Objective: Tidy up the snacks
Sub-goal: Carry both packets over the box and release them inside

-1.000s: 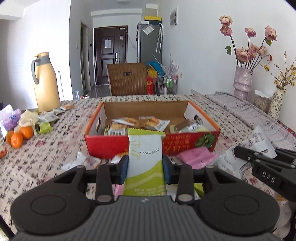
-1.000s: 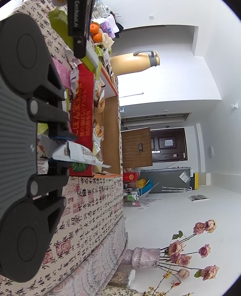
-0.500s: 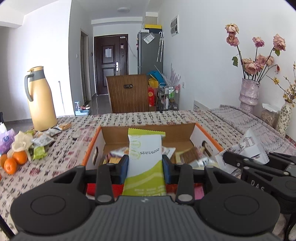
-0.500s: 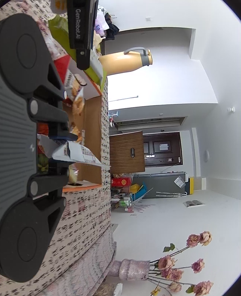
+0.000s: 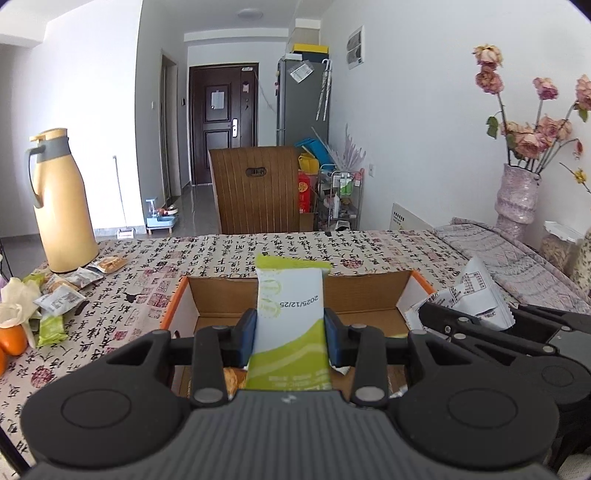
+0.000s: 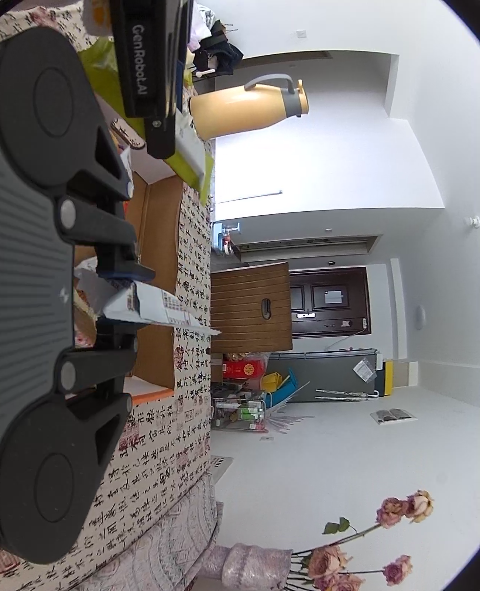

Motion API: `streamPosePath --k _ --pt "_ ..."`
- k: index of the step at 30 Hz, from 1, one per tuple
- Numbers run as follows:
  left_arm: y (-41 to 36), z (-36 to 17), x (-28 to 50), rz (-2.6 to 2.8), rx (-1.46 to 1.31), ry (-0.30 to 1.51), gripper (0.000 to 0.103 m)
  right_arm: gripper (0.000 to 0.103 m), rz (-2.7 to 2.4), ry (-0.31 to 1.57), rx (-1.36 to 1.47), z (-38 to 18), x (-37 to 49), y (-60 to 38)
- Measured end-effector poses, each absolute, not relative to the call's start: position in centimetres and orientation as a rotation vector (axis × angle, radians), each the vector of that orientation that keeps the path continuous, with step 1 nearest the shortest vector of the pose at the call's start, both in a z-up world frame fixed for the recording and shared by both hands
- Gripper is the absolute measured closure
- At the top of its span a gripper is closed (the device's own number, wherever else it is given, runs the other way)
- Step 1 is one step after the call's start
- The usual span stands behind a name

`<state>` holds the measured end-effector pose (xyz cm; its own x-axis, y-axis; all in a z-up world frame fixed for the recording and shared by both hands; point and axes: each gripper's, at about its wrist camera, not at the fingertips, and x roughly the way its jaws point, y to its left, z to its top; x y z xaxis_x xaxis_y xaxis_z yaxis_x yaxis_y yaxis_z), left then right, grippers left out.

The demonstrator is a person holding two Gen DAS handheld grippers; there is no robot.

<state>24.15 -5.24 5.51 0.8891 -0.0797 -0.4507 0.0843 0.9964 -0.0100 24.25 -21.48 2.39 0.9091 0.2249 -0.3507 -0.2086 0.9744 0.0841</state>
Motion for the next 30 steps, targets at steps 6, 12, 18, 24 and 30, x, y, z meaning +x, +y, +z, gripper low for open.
streamPosePath --k 6,12,18,24,30 --pt "-5.0 4.1 26.7 -0.064 -0.017 0.476 0.065 0.086 0.216 0.389 0.06 1.2 27.1 -21.4" --pt "-4.5 2.1 27.9 -0.069 -0.01 0.524 0.065 0.086 0.22 0.422 0.062 -0.4 27.8 -21.7" --pt "-4.0 1.9 27.9 -0.068 -0.032 0.526 0.063 0.083 0.219 0.43 0.053 -0.6 27.7 -21.6" --pt "-3.7 2.6 27.2 -0.028 -0.042 0.48 0.021 0.046 0.173 0.422 0.057 -0.3 27.3 -22.1" --pt "-3.1 2.9 27.0 0.001 -0.066 0.465 0.0 0.004 0.135 0.377 0.078 0.2 26.8 -22.7"
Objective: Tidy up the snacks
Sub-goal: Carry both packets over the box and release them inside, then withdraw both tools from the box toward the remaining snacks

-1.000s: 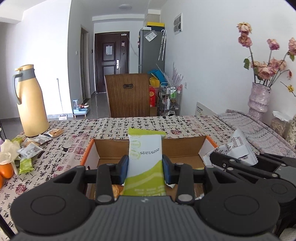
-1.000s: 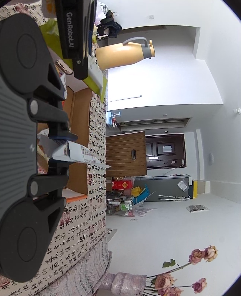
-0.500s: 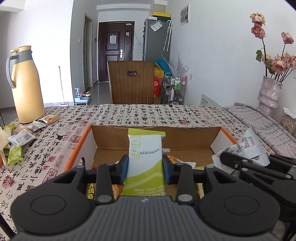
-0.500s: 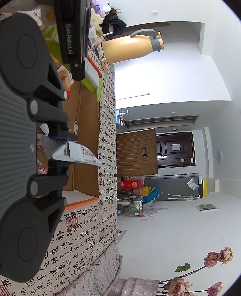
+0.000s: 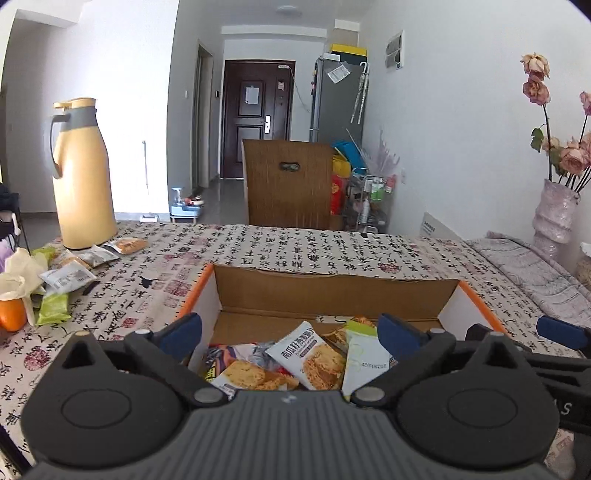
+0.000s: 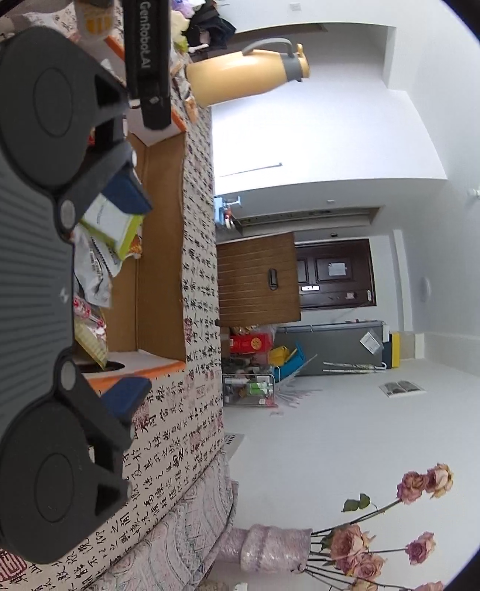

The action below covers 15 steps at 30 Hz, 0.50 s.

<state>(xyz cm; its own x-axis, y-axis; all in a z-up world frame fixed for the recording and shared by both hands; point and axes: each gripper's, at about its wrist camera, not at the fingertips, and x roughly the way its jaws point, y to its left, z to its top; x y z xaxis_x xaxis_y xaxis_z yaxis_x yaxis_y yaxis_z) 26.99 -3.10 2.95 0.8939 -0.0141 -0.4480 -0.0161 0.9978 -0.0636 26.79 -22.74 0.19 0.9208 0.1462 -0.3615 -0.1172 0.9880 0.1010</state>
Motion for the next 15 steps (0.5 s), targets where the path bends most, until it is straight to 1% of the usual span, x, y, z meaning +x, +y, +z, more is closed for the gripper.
streamPosePath --k 3,15 --pt "-2.9 3.1 26.9 0.005 -0.069 0.462 0.0 0.0 0.13 0.378 0.082 0.2 26.8 -23.0" --pt "-2.9 4.1 26.6 0.037 -0.078 0.455 0.0 0.0 0.126 0.36 0.082 1.0 26.0 -22.9"
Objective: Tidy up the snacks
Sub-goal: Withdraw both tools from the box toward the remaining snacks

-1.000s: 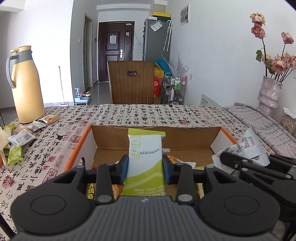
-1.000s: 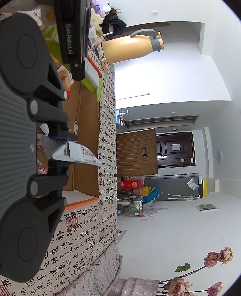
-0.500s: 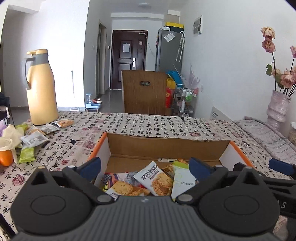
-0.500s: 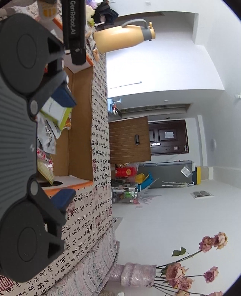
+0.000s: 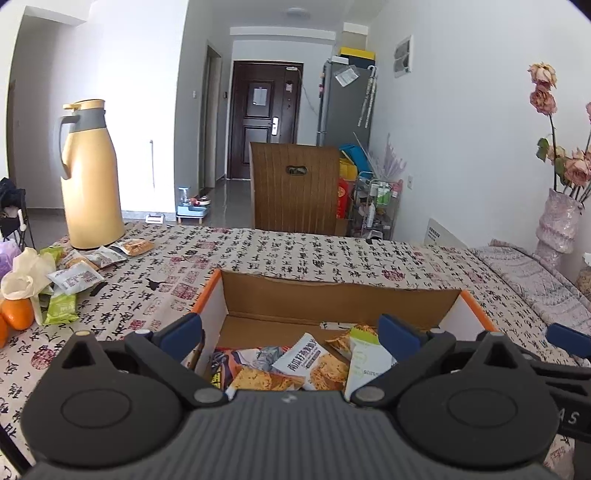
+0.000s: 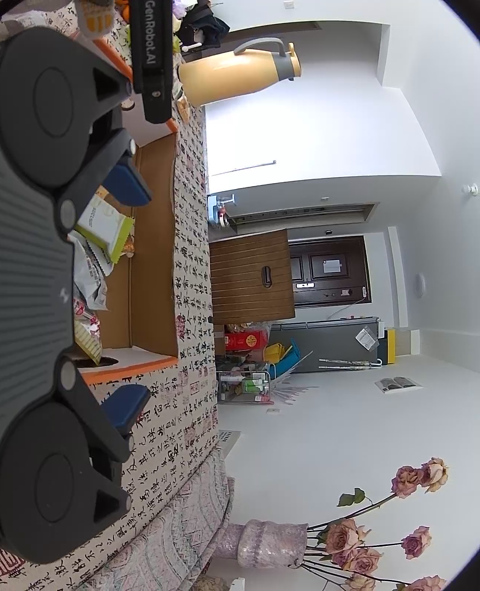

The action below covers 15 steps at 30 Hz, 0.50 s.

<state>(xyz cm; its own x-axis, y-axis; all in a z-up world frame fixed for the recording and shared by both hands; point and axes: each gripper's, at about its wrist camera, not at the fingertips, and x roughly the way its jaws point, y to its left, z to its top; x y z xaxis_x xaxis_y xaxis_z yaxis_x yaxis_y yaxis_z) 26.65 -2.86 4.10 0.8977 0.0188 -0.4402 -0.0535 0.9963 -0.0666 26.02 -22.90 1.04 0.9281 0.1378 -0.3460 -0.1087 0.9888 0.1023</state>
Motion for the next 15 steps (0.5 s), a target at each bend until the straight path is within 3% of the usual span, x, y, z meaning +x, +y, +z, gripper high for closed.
streamPosePath --k 15 --pt "-2.8 6.2 21.7 0.053 -0.067 0.422 0.0 0.0 0.125 0.319 0.06 3.2 20.8 -23.9"
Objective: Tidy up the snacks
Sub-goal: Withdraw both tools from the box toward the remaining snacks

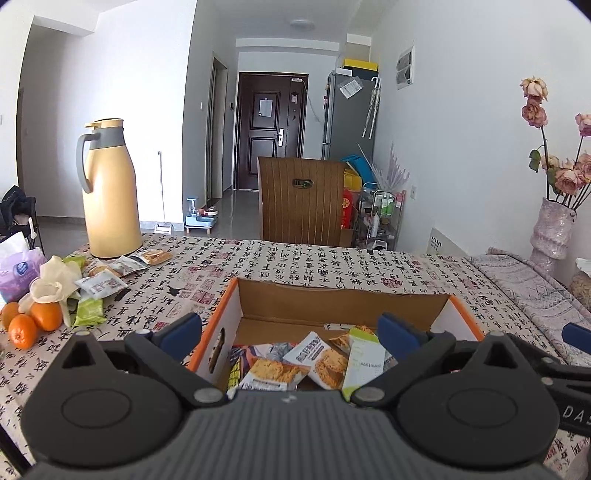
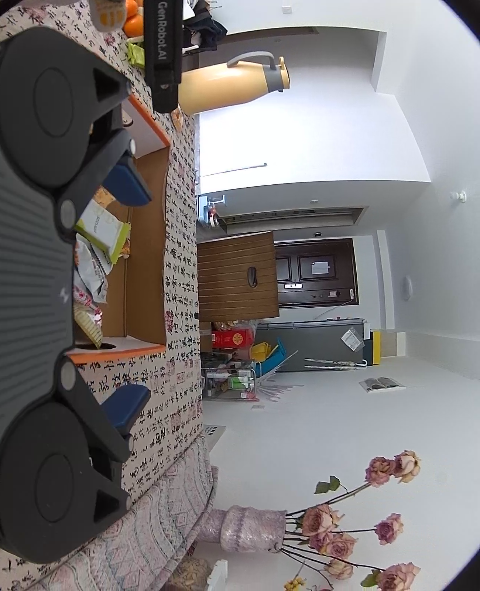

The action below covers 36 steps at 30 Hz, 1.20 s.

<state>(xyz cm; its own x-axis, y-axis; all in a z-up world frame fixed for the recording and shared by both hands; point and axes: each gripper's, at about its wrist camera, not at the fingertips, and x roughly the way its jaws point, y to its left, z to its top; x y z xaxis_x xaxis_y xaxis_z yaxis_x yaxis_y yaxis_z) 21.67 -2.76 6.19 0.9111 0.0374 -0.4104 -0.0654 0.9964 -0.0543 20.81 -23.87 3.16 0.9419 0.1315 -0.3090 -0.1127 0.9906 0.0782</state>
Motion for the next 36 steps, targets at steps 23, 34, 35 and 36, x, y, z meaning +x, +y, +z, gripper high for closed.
streamPosePath --k 23,34,35,36 --pt "-0.1 2.6 15.1 0.104 -0.038 0.518 0.0 0.0 0.09 0.461 0.019 -1.0 14.4 -28.2" --pt "0.9 0.1 13.0 0.091 -0.056 0.58 0.0 0.0 0.078 0.583 0.041 -4.7 12.9 -29.3" --pt "0.9 0.0 12.9 0.091 -0.054 0.586 0.0 0.0 0.079 0.588 0.043 -4.8 12.9 -29.3" --pt "0.9 -0.2 12.8 0.092 -0.053 0.59 0.0 0.0 0.079 0.592 0.043 -5.0 12.8 -29.2"
